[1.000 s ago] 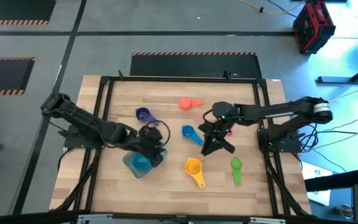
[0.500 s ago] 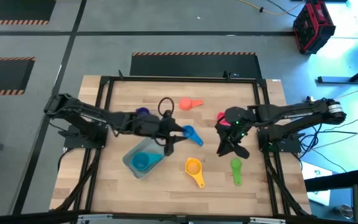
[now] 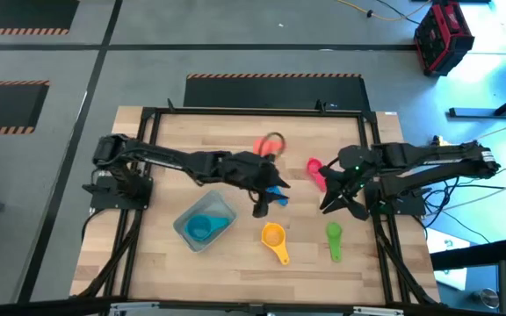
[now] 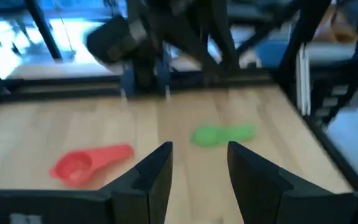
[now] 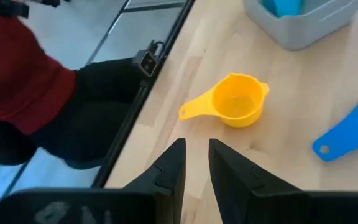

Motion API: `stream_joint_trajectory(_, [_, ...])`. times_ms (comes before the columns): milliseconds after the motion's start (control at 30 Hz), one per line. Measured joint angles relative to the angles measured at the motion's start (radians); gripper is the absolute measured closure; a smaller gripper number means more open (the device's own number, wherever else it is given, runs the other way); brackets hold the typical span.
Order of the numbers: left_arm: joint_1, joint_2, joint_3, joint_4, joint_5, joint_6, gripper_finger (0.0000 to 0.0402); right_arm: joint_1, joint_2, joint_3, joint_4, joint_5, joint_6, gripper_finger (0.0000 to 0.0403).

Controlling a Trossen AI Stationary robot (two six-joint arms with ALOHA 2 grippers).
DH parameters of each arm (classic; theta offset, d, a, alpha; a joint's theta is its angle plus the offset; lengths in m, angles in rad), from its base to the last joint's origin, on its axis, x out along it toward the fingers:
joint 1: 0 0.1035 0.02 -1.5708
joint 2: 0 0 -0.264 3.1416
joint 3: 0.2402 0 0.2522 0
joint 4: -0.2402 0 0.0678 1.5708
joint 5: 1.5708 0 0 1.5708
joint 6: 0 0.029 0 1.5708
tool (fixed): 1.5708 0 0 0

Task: Nest measuring cups in basket
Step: Stack the yellow measuring cup on the light blue measuring cup in the gray bin

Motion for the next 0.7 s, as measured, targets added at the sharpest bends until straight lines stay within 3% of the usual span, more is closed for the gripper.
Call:
stream_joint_trajectory(167, [0.0, 0.111, 0.124, -0.219, 0.003, 0.039, 0.0255, 0.0, -0.014, 0.0, -0.011, 0.036, -0.015, 0.0327])
stream_joint_trajectory(300, [-0.001, 0.197, 0.175, -0.298, 0.037, 0.037, 0.0255, 0.0, -0.007, 0.0, -0.011, 0.036, -0.022, 0.0327])
stream_joint_trajectory(467, [-0.015, 0.273, 0.21, -0.278, 0.136, 0.034, 0.0255, 0.0, -0.003, 0.0, -0.015, 0.035, -0.043, 0.0327])
stream_joint_trajectory(700, [-0.039, 0.347, 0.209, -0.284, 0.137, 0.034, 0.0255, 0.0, -0.003, 0.0, -0.013, 0.034, -0.044, 0.0327])
